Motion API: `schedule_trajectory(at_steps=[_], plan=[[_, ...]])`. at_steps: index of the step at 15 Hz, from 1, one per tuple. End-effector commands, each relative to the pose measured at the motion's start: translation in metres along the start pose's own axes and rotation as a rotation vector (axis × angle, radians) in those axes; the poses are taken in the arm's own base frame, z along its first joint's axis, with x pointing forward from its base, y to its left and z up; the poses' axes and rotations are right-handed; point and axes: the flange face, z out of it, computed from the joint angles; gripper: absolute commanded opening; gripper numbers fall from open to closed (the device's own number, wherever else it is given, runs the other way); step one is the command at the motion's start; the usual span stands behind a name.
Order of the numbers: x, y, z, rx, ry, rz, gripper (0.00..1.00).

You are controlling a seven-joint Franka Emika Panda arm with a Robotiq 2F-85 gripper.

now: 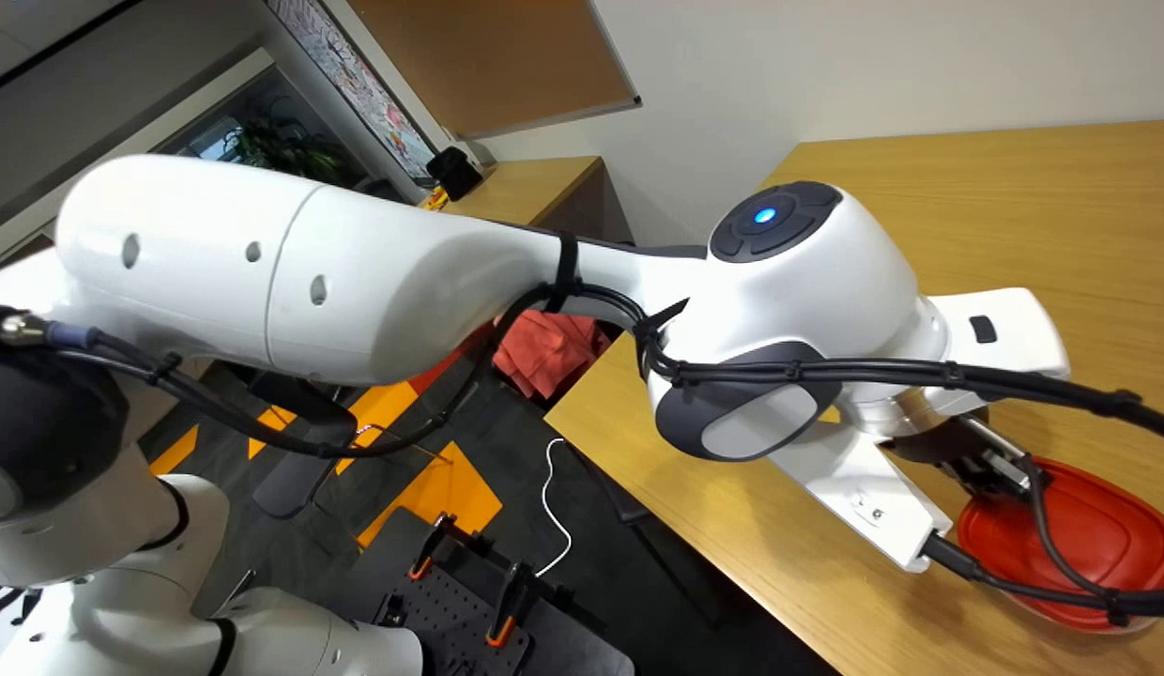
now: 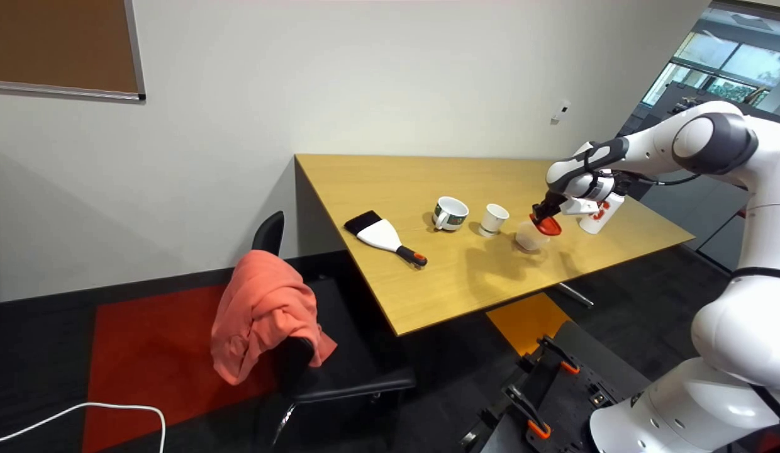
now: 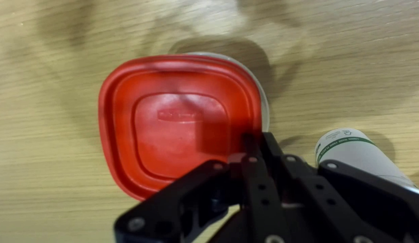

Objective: Put the red lid on the lunchbox, move the cup to the left, and then move the mug to the right

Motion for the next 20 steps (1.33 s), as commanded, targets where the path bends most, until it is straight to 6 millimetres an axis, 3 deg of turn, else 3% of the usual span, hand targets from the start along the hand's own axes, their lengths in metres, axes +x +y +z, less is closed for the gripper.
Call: schedule_trajectory(at_steps=[1,7,15,20], plan=[[0.015,0.000,0.015,0.006,0.014,-0.045,0.02],[0.018,-0.012,0.036,0.014,0.007,-0.125,0.02],[0.001,0.005,0.020,-0.018,-0.006,-0.188,0.02],[-0.002,0.016,0.023,-0.003,0.005,-0.234,0.02]])
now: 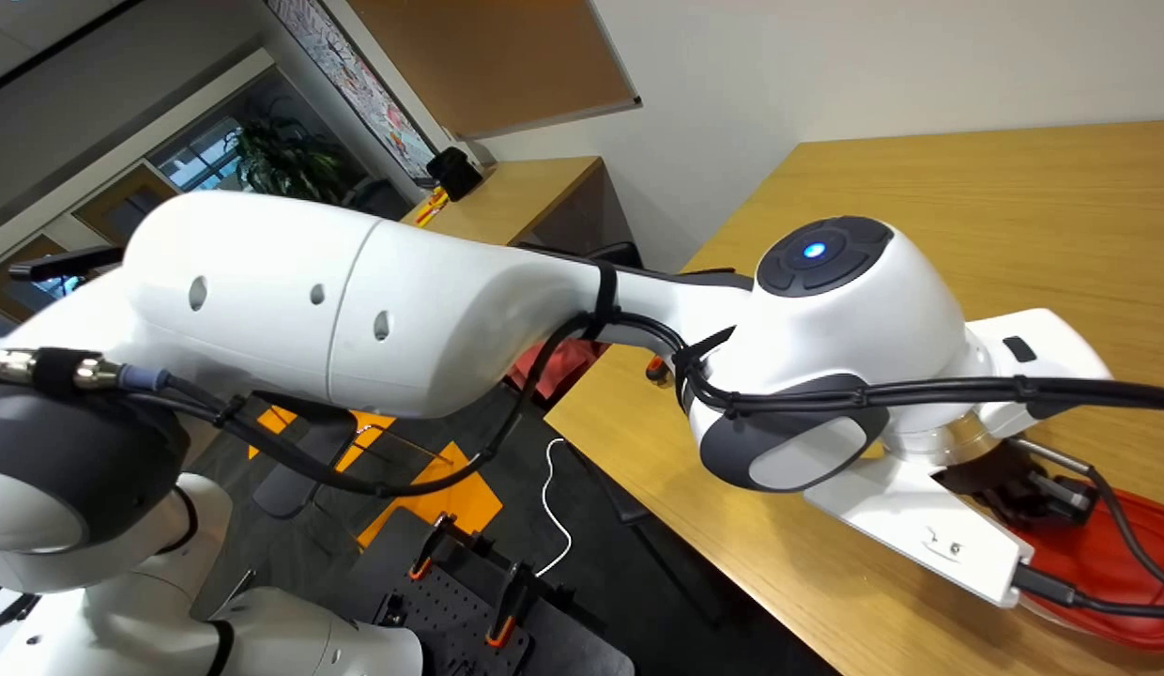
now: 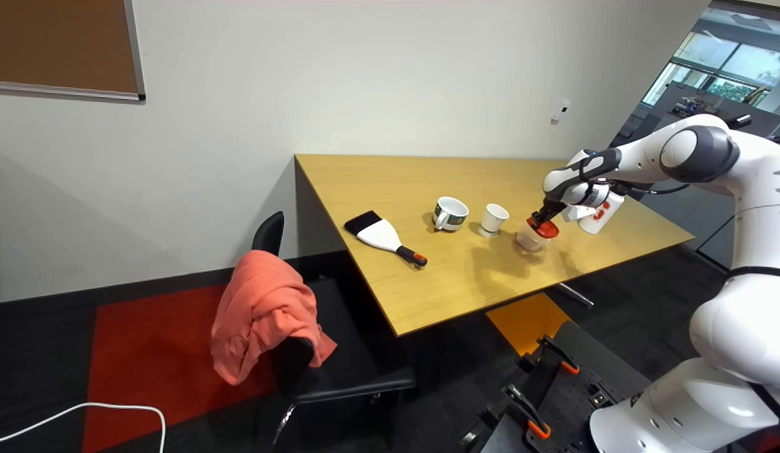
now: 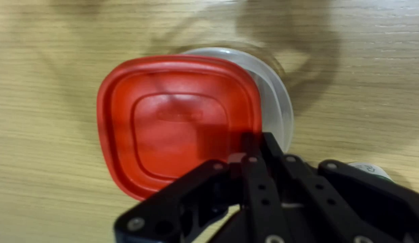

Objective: Put the red lid on the lunchbox, move the cup to the left, and then move the mug to the right

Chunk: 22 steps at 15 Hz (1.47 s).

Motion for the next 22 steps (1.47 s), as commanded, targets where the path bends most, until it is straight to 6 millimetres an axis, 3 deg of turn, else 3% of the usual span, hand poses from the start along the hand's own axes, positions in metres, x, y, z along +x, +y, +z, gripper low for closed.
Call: schedule_trajectory(at_steps=[1,10,18,19,20,22], plan=[[-0.004,0.002,-0.008,0.019,0.023,-0.063,0.02],[-0.011,0.001,-0.010,0.121,0.051,-0.201,0.02],[-0.010,-0.017,-0.007,0.168,0.029,-0.217,0.02],[-0.010,-0.020,-0.008,0.168,0.029,-0.220,0.33],[-0.011,-0.022,-0.010,0.167,0.028,-0.217,0.35],[-0.016,-0.026,-0.016,0.168,0.025,-0.215,0.49]])
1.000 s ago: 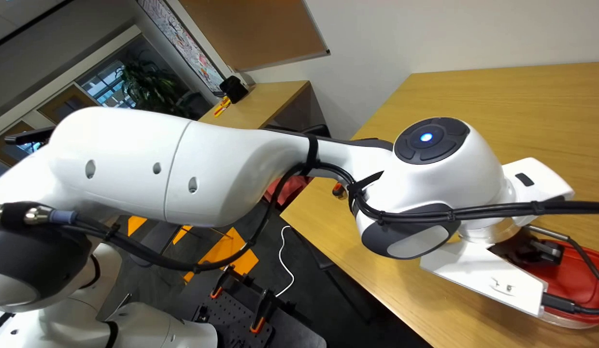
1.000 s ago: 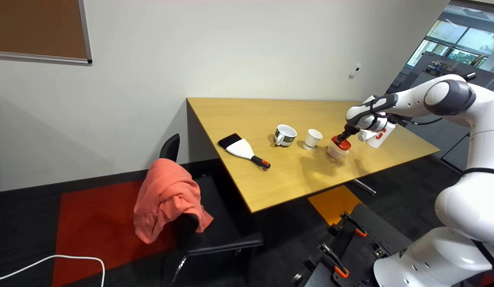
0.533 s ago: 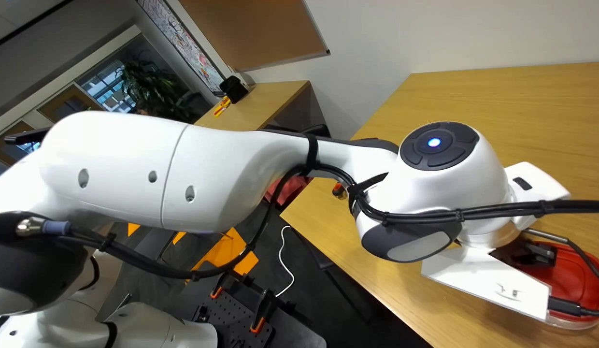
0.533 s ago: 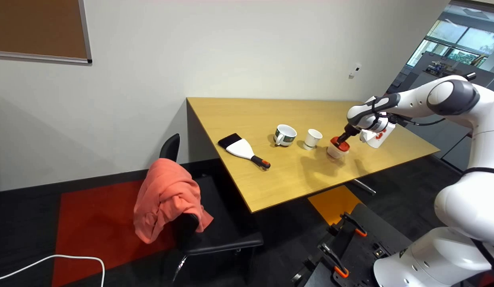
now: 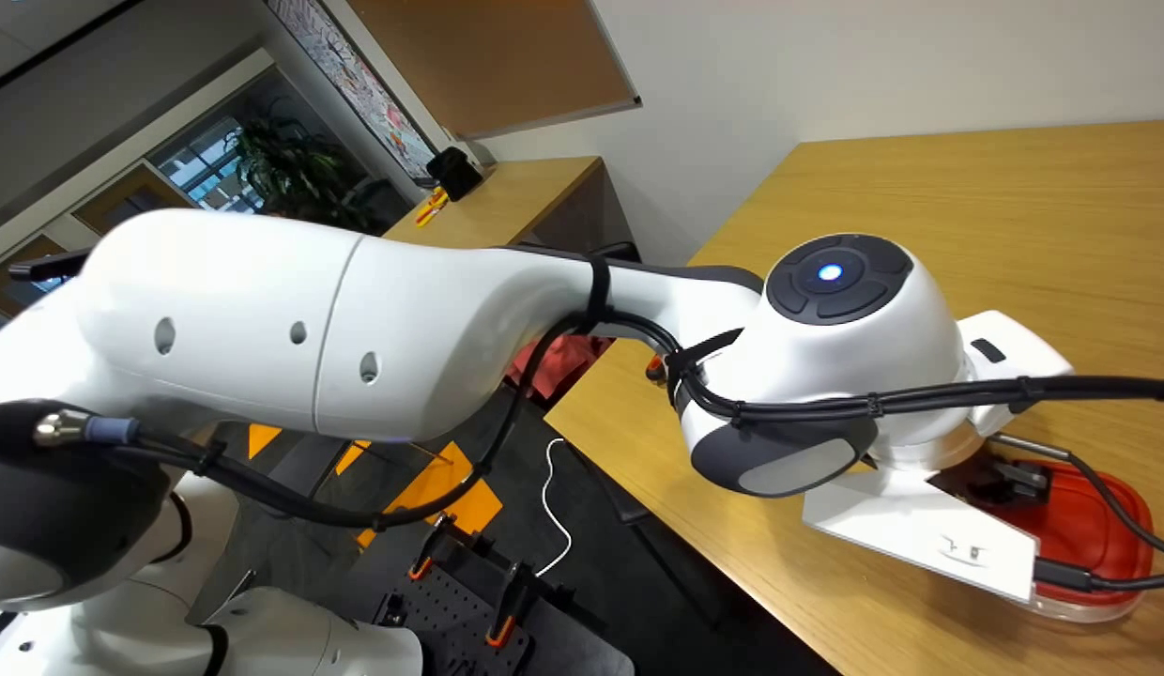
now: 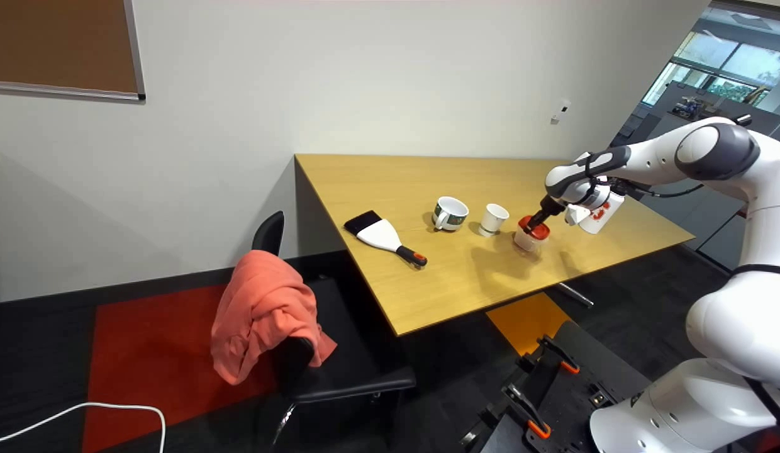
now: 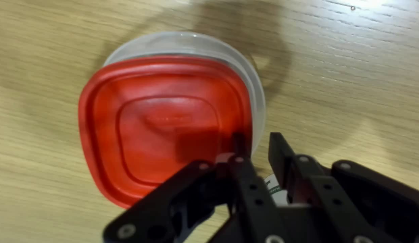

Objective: Put the red lid on the lunchbox, move the cup to the left, and then move the mug to the right

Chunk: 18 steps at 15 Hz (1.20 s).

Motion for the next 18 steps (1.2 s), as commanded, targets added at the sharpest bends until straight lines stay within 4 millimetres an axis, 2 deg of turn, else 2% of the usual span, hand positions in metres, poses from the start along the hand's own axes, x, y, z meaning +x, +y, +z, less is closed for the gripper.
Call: schedule_trajectory(at_steps=[1,6,7,10,12,18], plan=[[-0.008,-0.018,-0.024,0.018,-0.004,0.003,0.56],[-0.022,-0.032,-0.060,0.007,0.019,0.011,0.95],[-0.023,-0.034,-0.069,0.005,0.027,0.015,0.99],[-0.021,-0.041,-0.088,-0.015,0.063,0.055,1.00],[-0.012,-0.046,-0.095,-0.046,0.097,0.012,1.00],[0.029,-0.074,-0.097,-0.107,0.175,-0.168,1.00]])
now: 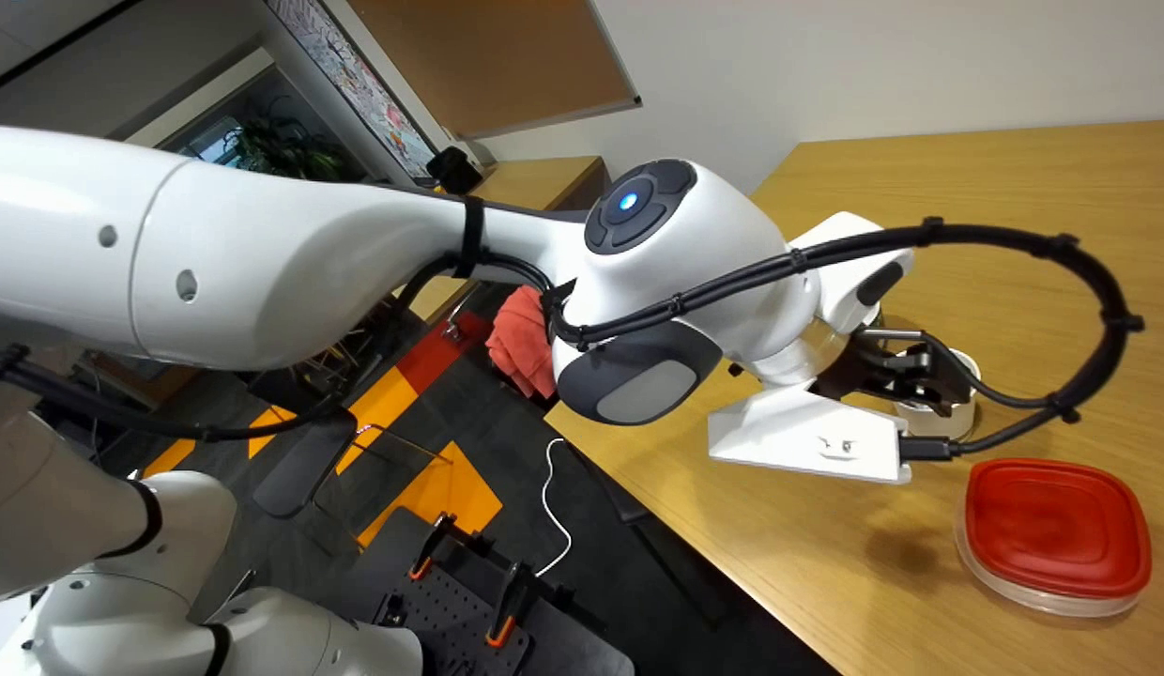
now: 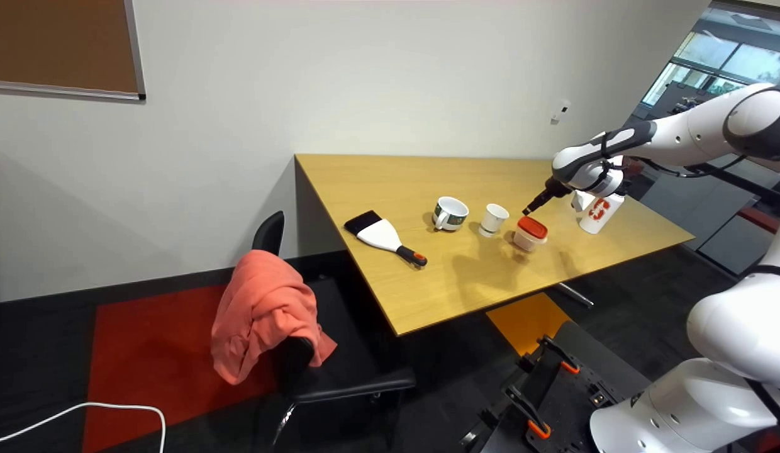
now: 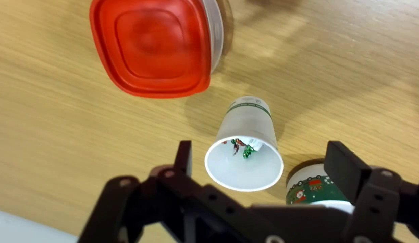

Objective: Put the red lid on the lunchbox, move the cup to the left, and then move the mug to the right

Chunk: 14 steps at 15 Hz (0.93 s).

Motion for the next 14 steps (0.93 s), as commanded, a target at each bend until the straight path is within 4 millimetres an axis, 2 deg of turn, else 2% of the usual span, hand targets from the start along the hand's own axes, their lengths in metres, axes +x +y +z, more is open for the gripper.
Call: schedule_trajectory(at_steps=[1,7,14], plan=[[0.020,-0.017,-0.003,0.005,0.034,-0.070,1.00],[0.040,-0.026,0.017,0.053,-0.008,-0.098,1.00],[0.055,-0.025,0.060,0.087,-0.034,-0.119,1.00]])
